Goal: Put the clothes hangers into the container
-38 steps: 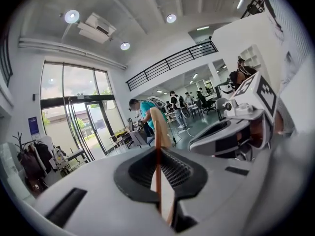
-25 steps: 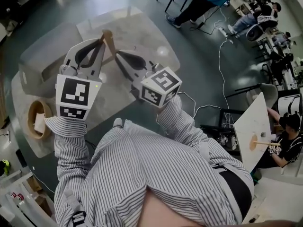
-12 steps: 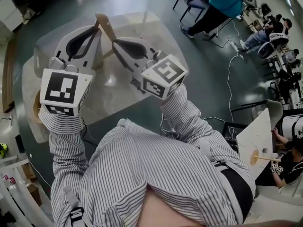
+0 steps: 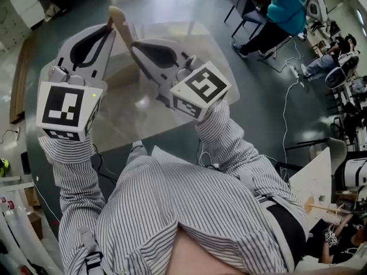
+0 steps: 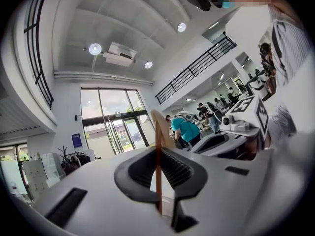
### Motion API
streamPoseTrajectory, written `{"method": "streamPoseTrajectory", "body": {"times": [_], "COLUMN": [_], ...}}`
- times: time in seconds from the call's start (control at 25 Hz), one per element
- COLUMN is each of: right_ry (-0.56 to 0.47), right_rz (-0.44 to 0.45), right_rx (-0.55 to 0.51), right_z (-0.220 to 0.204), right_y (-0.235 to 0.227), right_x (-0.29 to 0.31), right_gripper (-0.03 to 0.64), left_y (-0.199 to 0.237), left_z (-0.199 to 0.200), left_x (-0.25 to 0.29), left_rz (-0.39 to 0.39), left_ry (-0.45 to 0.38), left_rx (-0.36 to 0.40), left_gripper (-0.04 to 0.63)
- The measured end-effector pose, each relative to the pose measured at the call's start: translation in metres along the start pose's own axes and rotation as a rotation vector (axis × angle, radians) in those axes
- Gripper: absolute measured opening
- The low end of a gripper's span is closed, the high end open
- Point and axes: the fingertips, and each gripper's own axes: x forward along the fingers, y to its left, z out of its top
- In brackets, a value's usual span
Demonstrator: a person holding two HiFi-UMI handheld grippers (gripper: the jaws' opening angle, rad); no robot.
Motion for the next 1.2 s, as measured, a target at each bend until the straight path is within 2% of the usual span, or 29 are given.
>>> {"method": "streamPoseTrajectory", "body": {"times": [0.24, 0.44, 0.76, 1.0, 1.2], "right_ry": [-0.033, -0.057, -0.086, -0.127, -0.137], "right_rz": [0.011, 0.011, 0.008, 0.027, 0.014], "right_rx": [0.002, -0.018, -0.031, -0.049, -0.049], "right_z": [0.008, 0.019, 0.026, 0.033, 0.033], "right_y": [0.004, -0.003, -0.012, -0.014, -0.021], "right_x": [0.05, 0.073, 0.11, 0.127, 0.138], "right_gripper": [0.015, 0.015, 0.015, 0.015, 0.015], "left_y": [0.058, 0.091, 0.13, 0.142, 0.147], "left_z": [-0.011, -0.005, 0.007, 0.016, 0.016], "left_x": [-0.017, -0.022, -0.019, -0.018, -0.014], "left_rz": [0.043, 0.078, 0.044, 0.003, 0.004], "left_ry": [-0.003, -0.037, -0.085, -0.127, -0.124], "left_rx": [-0.003, -0.014, -0.046, -0.07, -0.022], "left_gripper": [0.031, 0.031, 0.031, 0.032, 0.032]}}
